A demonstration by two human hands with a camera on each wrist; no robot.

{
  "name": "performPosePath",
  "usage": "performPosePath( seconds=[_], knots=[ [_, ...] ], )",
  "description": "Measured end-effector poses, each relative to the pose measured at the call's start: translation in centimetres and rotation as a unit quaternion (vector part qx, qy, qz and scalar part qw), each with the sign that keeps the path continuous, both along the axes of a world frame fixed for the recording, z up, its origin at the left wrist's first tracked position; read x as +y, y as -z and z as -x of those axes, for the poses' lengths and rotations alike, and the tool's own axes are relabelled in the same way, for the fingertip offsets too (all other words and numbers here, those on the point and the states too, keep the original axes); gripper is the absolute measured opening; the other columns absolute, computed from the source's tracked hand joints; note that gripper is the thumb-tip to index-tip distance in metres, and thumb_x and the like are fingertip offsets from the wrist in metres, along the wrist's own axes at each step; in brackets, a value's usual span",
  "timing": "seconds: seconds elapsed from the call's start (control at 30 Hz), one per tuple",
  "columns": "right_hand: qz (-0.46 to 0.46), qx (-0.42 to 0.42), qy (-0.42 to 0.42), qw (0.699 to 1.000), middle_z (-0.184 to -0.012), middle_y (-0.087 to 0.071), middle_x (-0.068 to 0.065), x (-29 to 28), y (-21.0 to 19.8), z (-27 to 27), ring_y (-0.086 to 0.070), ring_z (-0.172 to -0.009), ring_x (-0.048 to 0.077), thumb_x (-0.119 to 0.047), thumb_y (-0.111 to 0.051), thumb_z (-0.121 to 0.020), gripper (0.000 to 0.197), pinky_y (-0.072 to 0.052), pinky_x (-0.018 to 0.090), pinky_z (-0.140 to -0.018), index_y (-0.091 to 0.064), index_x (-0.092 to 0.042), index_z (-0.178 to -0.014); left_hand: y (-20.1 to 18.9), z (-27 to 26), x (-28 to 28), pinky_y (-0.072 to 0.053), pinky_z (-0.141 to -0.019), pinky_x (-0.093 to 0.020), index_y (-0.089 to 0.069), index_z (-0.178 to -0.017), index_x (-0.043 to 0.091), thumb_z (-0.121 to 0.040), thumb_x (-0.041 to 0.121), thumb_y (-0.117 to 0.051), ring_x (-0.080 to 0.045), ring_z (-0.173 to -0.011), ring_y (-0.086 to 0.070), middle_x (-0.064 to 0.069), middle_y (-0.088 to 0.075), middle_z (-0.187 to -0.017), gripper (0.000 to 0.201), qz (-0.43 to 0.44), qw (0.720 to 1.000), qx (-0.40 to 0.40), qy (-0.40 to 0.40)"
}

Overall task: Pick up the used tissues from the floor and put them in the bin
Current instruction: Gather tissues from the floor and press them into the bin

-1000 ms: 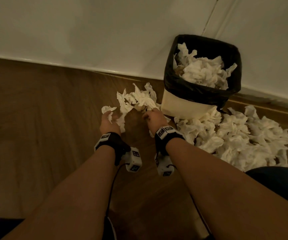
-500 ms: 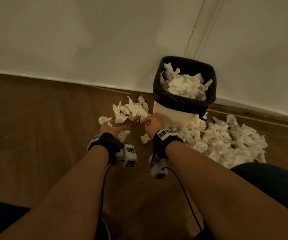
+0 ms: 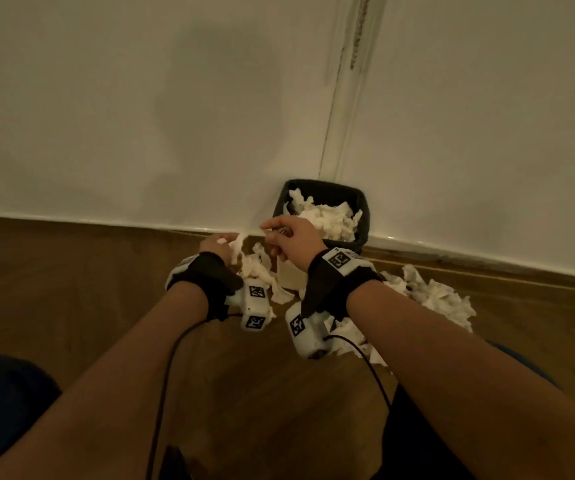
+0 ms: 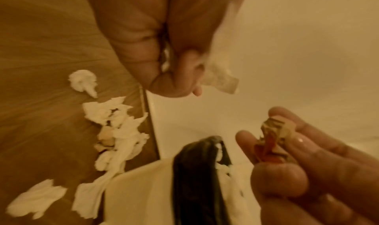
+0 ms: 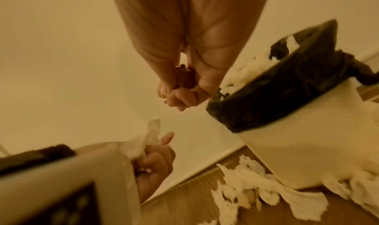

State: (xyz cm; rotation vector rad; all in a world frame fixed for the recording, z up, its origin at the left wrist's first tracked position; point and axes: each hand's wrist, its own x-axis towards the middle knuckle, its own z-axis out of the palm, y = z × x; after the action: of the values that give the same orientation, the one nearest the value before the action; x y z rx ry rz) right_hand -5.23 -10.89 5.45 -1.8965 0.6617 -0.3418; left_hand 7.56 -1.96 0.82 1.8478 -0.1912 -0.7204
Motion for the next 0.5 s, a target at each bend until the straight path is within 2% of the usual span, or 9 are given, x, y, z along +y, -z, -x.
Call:
performPosePath(
  seconds=[0.07, 0.1, 0.13, 0.17, 0.2, 0.27, 0.33, 0.4, 0.5],
  knots=[
    [0.006, -0.015, 0.016, 1.000, -0.072, -0.057, 0.003, -0.6, -2.0, 1.4, -0.053, -0.053, 0.002, -0.003, -0.047, -0.095, 0.023, -0.045, 0.012, -0.049, -0.064, -0.007, -0.110, -3.3, 0.5, -0.9, -0.043, -0.096, -0.041, -0.057, -0.121, 0.006, -0.098, 0.003, -0.034, -0.037, -0.119, -0.050, -0.019, -0.051, -0.133, 0.032, 0.012, 0.999, -0.034, -0.011],
    [0.019, -0.015, 0.026, 0.999, -0.076, -0.060, 0.006, -1.0, -2.9, 2.1, -0.054, -0.056, 0.002, -0.003, -0.046, -0.095, 0.025, -0.046, 0.012, -0.053, -0.065, -0.007, -0.110, -4.8, 0.7, -1.4, -0.043, -0.097, -0.038, -0.057, -0.121, 0.007, -0.098, 0.012, -0.040, -0.034, -0.120, -0.049, -0.015, -0.051, -0.134, 0.028, 0.012, 0.998, -0.063, -0.002],
    [0.037, -0.011, 0.034, 0.999, -0.085, -0.064, 0.010, -1.4, -3.6, 2.9, -0.056, -0.065, 0.005, -0.003, -0.046, -0.095, 0.026, -0.050, 0.016, -0.063, -0.065, -0.008, -0.112, -6.3, 1.3, -1.6, -0.045, -0.094, -0.035, -0.055, -0.123, 0.008, -0.095, 0.023, -0.051, -0.031, -0.118, -0.050, -0.011, -0.051, -0.133, 0.032, 0.009, 0.996, -0.084, 0.013],
    [0.056, -0.008, 0.044, 0.997, -0.098, -0.066, 0.013, -1.9, -4.4, 3.8, -0.059, -0.079, 0.010, -0.002, -0.047, -0.094, 0.028, -0.051, 0.022, -0.076, -0.065, -0.007, -0.114, -7.5, 1.6, -1.8, -0.048, -0.088, -0.032, -0.052, -0.126, 0.011, -0.088, 0.032, -0.062, -0.027, -0.115, -0.051, -0.009, -0.050, -0.131, 0.045, 0.008, 0.995, -0.091, 0.029],
    [0.067, -0.007, 0.055, 0.996, -0.110, -0.065, 0.013, -2.5, -5.1, 4.7, -0.059, -0.093, 0.015, 0.001, -0.048, -0.092, 0.031, -0.050, 0.027, -0.088, -0.064, -0.007, -0.117, -8.7, 2.2, -1.8, -0.049, -0.084, -0.030, -0.048, -0.129, 0.013, -0.082, 0.033, -0.070, -0.026, -0.114, -0.051, -0.009, -0.048, -0.131, 0.056, 0.002, 0.994, -0.094, 0.047],
    [0.067, -0.011, 0.081, 0.994, -0.119, -0.063, 0.014, -3.5, -6.1, 6.3, -0.059, -0.107, 0.023, 0.005, -0.052, -0.088, 0.036, -0.047, 0.031, -0.097, -0.062, -0.004, -0.121, -10.9, 3.5, -2.2, -0.050, -0.089, -0.036, -0.044, -0.132, 0.014, -0.080, 0.017, -0.073, -0.031, -0.118, -0.049, -0.013, -0.043, -0.137, 0.059, 0.001, 0.989, -0.126, 0.083],
    [0.053, -0.031, 0.109, 0.992, -0.119, -0.062, 0.017, -4.4, -6.8, 7.8, -0.061, -0.102, 0.024, 0.008, -0.051, -0.088, 0.036, -0.049, 0.030, -0.092, -0.061, -0.002, -0.121, -12.8, 5.1, -2.8, -0.050, -0.091, -0.040, -0.047, -0.129, 0.013, -0.087, 0.005, -0.060, -0.034, -0.113, -0.052, -0.018, -0.047, -0.132, 0.045, -0.006, 0.973, -0.189, 0.128],
    [0.024, -0.060, 0.141, 0.988, -0.116, -0.063, 0.020, -4.9, -7.3, 8.8, -0.062, -0.091, 0.022, 0.007, -0.048, -0.091, 0.032, -0.051, 0.027, -0.087, -0.061, 0.001, -0.119, -14.7, 7.1, -3.2, -0.054, -0.080, -0.038, -0.050, -0.124, 0.011, -0.093, 0.003, -0.046, -0.032, -0.095, -0.060, -0.017, -0.056, -0.117, 0.033, 0.013, 0.964, -0.212, 0.160],
    [-0.024, -0.103, 0.166, 0.980, -0.104, -0.065, 0.019, -5.3, -7.6, 9.8, -0.066, -0.079, 0.022, 0.005, -0.048, -0.093, 0.025, -0.056, 0.024, -0.078, -0.062, 0.003, -0.113, -16.5, 9.4, -3.7, -0.056, -0.055, -0.030, -0.053, -0.115, 0.007, -0.094, -0.003, -0.036, -0.024, -0.065, -0.061, -0.016, -0.059, -0.097, 0.029, 0.094, 0.973, -0.117, 0.175]
  ],
)
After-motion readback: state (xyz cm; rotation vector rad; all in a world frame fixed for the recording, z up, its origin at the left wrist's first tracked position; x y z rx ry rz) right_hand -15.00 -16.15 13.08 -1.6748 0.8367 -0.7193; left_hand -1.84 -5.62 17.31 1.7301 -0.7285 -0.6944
